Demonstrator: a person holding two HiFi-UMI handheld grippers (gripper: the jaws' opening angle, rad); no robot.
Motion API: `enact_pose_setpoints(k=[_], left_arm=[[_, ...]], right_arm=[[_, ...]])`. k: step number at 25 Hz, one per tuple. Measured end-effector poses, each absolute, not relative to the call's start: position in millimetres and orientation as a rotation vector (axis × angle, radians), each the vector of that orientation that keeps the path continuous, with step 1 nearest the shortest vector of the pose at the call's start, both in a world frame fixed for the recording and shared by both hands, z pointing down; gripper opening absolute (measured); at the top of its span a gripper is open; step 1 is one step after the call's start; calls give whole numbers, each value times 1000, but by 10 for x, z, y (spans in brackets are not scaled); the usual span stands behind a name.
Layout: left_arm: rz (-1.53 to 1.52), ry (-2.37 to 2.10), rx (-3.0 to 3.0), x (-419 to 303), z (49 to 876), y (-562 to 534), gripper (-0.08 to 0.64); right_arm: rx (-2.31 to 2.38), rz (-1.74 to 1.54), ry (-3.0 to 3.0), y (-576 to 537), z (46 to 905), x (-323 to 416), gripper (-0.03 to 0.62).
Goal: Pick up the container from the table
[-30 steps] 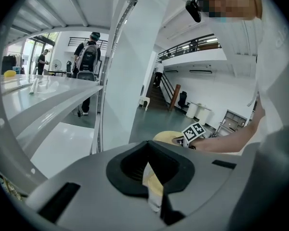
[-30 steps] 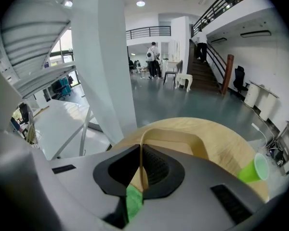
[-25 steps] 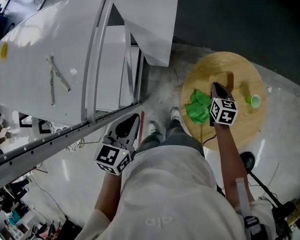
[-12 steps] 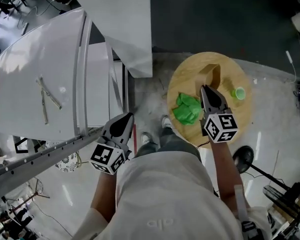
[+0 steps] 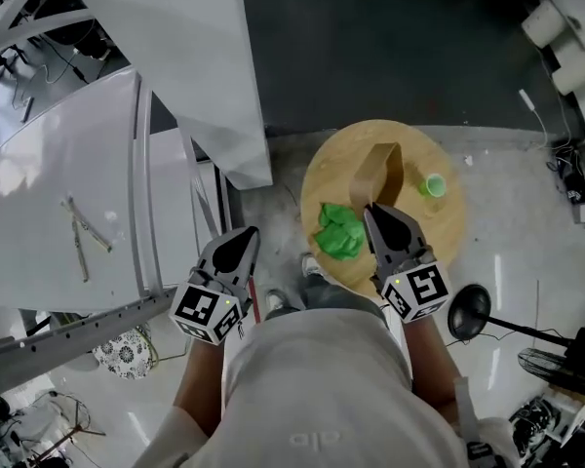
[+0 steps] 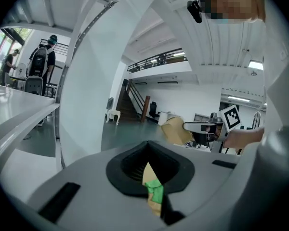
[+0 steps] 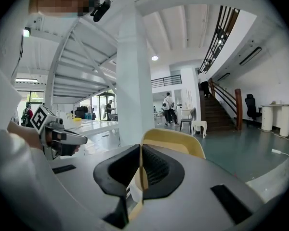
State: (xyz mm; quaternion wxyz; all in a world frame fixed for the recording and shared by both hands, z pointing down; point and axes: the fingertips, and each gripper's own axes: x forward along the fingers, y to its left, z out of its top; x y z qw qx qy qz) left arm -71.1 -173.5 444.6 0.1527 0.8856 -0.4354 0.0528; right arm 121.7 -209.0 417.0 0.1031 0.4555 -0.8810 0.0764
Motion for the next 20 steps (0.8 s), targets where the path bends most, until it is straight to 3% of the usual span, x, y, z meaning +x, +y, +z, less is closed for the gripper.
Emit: enact_pose_setpoints(k=[20], left_arm=[[131,-1025,2696,-119,4261,-1676,15]], right_arm=[[1417,111,-2601,-1338,3907,1425,43]])
